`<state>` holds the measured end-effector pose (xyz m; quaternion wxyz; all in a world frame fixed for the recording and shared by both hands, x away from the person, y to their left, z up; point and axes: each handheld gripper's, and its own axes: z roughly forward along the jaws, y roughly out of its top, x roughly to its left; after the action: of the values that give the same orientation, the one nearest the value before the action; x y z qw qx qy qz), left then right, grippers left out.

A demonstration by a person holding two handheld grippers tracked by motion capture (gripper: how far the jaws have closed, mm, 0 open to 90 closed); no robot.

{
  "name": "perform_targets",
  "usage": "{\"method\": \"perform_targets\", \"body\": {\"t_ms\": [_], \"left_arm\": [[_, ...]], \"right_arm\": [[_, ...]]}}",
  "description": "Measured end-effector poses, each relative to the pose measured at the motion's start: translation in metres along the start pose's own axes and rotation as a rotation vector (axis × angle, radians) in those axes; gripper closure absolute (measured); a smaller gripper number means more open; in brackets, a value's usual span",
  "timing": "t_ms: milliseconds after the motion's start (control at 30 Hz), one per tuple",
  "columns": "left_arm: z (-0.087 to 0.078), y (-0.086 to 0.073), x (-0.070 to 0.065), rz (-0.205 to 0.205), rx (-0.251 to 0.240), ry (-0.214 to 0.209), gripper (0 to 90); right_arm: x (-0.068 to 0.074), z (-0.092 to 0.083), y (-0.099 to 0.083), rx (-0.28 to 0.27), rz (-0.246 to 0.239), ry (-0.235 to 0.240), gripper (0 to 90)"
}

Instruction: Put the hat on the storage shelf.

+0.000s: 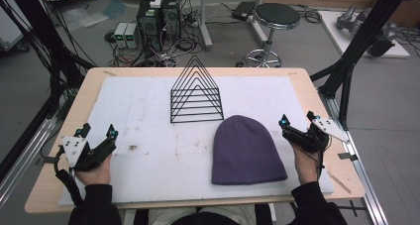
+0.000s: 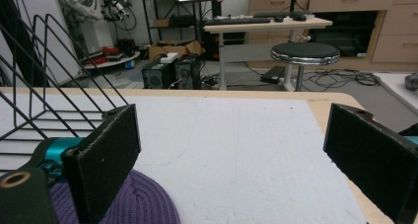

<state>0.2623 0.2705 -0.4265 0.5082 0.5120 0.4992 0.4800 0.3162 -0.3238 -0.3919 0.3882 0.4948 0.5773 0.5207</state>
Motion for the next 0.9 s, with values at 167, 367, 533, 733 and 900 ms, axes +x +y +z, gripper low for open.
{"method": "perform_targets", "body": {"t_ms": [167, 367, 533, 733, 900], "left_arm": [[0.0, 0.0, 0.0, 0.0, 0.006, 0.001, 23.8], [0.001, -0.001, 0.0, -0.002, 0.009, 0.003, 23.5], [0.001, -0.001, 0.0, 0.001, 0.013, -0.003, 23.5], [0.001, -0.001, 0.0, -0.001, 0.014, -0.002, 23.4], [0.002, -0.001, 0.0, 0.0, 0.015, -0.004, 23.5]], "right_arm": [[0.002, 0.005, 0.006, 0.021, -0.008, 0.018, 6.3], [0.003, 0.01, 0.015, 0.042, -0.041, 0.04, 6.4], [0.005, 0.016, 0.021, 0.082, -0.08, 0.074, 6.4], [0.006, 0.027, 0.029, 0.139, -0.131, 0.146, 6.4], [0.008, 0.04, 0.033, 0.21, -0.149, 0.206, 6.4]]}}
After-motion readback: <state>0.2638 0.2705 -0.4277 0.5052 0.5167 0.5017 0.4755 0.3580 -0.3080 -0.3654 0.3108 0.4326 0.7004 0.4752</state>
